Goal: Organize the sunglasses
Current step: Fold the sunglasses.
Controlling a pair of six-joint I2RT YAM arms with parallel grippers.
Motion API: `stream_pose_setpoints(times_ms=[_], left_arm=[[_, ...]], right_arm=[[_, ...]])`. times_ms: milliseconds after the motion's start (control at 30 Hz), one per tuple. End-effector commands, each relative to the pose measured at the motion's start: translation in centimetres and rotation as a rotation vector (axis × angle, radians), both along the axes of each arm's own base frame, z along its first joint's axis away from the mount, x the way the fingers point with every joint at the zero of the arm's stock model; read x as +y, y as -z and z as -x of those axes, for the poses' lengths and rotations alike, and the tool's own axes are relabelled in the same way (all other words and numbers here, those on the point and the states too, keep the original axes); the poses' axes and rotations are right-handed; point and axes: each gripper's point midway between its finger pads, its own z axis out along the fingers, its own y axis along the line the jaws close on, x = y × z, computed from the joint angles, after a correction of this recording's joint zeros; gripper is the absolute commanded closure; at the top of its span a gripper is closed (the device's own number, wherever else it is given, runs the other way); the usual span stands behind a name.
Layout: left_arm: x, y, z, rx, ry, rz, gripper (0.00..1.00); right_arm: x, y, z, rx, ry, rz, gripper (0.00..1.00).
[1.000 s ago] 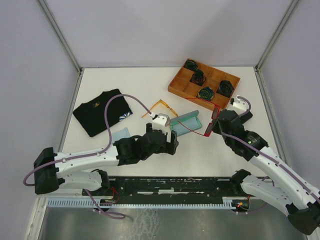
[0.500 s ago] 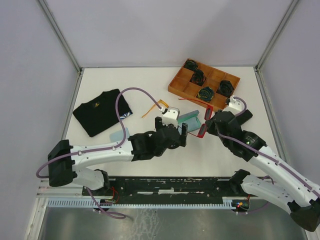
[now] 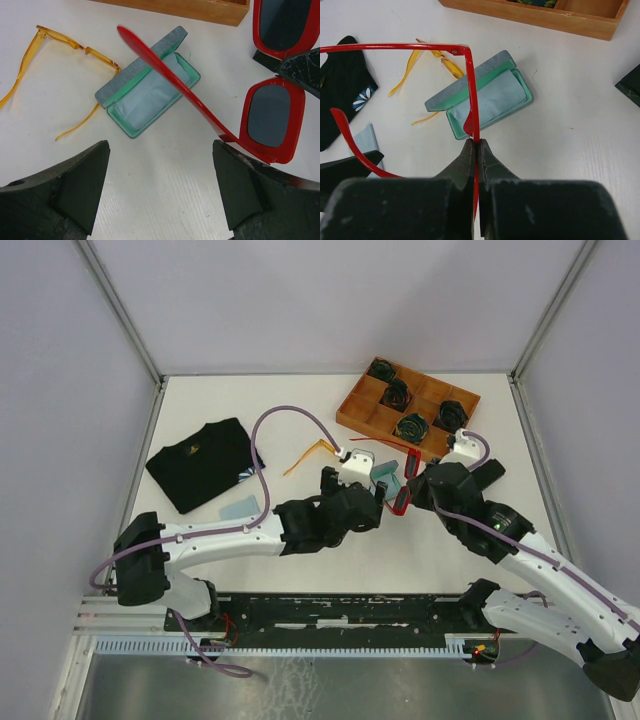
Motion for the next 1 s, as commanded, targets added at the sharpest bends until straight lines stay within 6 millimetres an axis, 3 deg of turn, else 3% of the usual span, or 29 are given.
stream_pose_setpoints(times_ms=[0, 733, 967], left_arm=[[-1.1, -2.7, -1.0, -0.062, -0.007, 0.006, 0.10], [-4.1, -2.6, -2.2, -0.077, 0.027, -0.073, 0.11], [-4.4, -2.7, -2.4, -0.079, 0.036, -0.079, 0.11]], right_arm=[[0.7, -2.8, -0.1, -0.056, -0.034, -0.034, 1.00], [2.6, -2.8, 0.6, -0.061, -0.156, -0.040, 1.00], [2.4, -2.6, 1.0, -0.073, -0.166, -0.041, 1.00]])
